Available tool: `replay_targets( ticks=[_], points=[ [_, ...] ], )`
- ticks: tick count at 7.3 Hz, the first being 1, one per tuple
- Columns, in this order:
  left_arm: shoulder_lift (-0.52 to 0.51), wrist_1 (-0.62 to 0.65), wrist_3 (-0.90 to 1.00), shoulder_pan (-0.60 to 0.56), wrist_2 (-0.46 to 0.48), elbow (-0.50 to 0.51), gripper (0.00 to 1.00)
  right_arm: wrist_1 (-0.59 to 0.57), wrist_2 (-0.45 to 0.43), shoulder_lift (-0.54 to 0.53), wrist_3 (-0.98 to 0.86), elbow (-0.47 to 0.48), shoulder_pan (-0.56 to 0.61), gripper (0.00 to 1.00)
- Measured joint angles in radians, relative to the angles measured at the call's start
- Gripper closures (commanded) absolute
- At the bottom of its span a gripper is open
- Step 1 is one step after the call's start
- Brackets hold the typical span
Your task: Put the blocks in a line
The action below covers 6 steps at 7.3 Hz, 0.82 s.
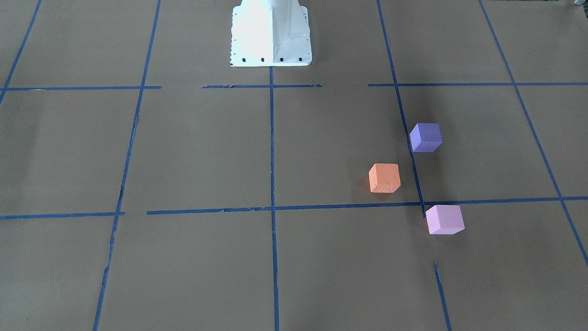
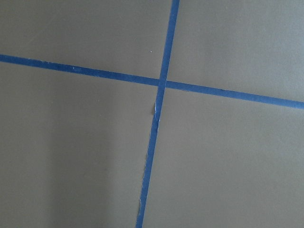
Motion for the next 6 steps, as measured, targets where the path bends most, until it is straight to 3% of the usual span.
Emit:
replay_targets(
  ticks=[4, 6],
  points=[
    [0.003, 0.001, 0.002, -0.001, -0.004, -0.001, 0.00, 0.000, 0.000, 0.000, 0.000, 0.000, 0.000, 0.00],
    [0.007, 0.028, 0.000, -0.003, -0.005, -0.052, 0.00, 0.000, 0.000, 0.000, 0.000, 0.000, 0.000, 0.00]
  ],
)
